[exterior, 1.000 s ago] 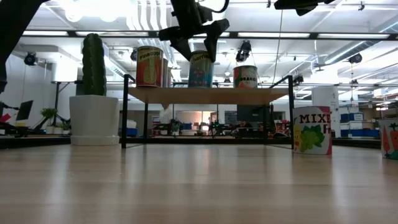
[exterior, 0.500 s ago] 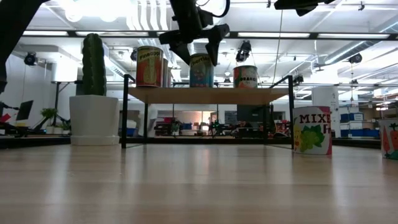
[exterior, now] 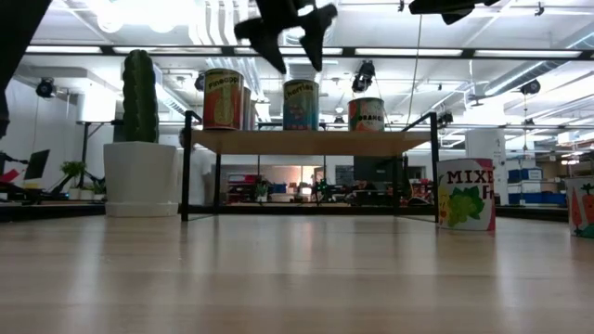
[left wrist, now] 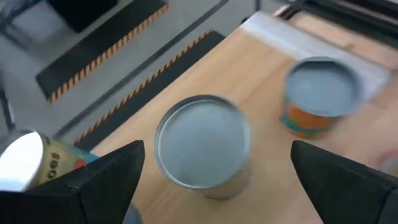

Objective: Pick and place cans onto a shelf
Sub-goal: Put the canned cherries on the shelf

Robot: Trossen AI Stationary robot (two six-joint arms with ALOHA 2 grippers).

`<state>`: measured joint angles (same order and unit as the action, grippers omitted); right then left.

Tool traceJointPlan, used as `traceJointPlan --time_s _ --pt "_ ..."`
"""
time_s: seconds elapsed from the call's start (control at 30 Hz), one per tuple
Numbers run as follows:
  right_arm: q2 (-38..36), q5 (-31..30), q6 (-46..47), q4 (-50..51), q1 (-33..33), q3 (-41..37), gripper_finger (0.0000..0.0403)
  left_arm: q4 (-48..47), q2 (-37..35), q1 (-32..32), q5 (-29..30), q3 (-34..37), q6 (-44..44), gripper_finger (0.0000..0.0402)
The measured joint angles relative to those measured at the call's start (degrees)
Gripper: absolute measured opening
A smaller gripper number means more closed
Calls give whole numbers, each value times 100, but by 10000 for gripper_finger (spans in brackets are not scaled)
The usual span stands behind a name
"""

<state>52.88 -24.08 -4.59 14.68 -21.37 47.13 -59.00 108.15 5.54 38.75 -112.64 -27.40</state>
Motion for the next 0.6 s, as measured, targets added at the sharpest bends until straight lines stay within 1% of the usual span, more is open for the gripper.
traceJointPlan --time_s 0.13,0.27,0.37,0.43,0.5,0.6 --pt "0 0 104 -20 0 0 9 -19 -197 -403 83 -71 636 387" --pt "0 0 324 -40 0 0 9 -15 -470 -1035 578 105 1193 387" --pt "26 -11 478 -66 0 38 9 36 -755 -1567 838 436 1450 387" --pt "44 -17 527 -74 0 50 9 241 -1039 -1900 863 847 1572 387" --pt "57 -54 611 -65 2 53 9 656 -1420 -2249 865 1468 1706 387" --pt "72 -253 704 -74 2 59 9 1738 -2062 -2793 759 2661 1828 387"
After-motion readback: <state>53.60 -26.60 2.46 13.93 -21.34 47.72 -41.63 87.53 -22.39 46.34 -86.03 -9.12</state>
